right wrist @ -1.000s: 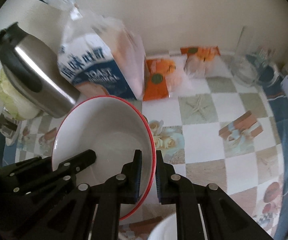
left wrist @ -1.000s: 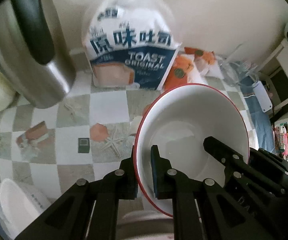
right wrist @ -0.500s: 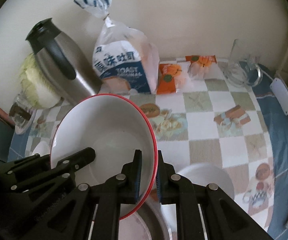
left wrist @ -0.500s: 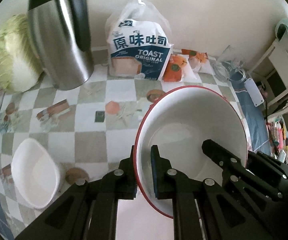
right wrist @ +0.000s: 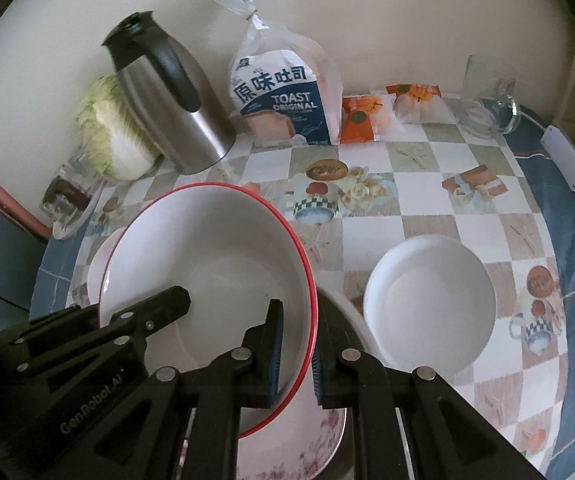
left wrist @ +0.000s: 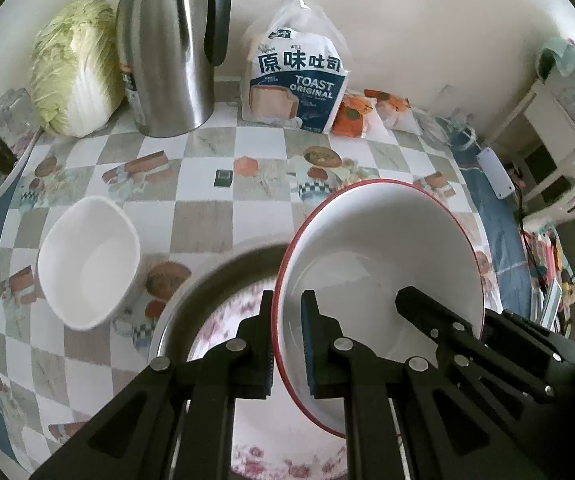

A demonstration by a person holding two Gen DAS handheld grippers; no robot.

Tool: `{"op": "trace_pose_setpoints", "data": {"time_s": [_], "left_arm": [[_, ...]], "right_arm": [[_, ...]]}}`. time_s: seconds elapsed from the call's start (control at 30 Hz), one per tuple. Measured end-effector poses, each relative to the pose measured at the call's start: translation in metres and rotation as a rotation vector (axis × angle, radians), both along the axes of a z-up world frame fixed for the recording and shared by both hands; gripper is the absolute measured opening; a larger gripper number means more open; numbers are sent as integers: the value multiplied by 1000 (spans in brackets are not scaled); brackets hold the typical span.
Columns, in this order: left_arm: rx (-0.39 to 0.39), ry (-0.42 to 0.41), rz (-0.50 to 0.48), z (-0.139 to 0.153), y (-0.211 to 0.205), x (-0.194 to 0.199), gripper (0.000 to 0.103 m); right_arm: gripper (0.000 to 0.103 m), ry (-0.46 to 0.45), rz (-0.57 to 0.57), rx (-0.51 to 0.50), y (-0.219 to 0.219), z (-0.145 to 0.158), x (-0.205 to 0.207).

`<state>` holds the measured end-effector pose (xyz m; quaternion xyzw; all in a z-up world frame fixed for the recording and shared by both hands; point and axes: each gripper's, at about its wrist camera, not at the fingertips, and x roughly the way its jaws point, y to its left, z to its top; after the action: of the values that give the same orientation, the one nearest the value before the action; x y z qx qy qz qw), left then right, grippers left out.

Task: Organize plates and bowls
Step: 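Carry the bowl over the basin and lower it onto the floral plate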

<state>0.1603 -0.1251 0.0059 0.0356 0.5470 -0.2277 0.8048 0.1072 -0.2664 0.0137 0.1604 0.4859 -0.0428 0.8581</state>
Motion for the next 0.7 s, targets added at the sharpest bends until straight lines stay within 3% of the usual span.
{"op": "trace_pose_setpoints", "data": {"time_s": [0.33,0.7], "left_arm": [[-45,-3,33,-5,29,-34,11],[-78,21,44,-17,44,-43,11]], "right_arm": [[14,-35,-17,14,23,-1,-37],[14,-22,-42,23,36,-13,-52]]}}
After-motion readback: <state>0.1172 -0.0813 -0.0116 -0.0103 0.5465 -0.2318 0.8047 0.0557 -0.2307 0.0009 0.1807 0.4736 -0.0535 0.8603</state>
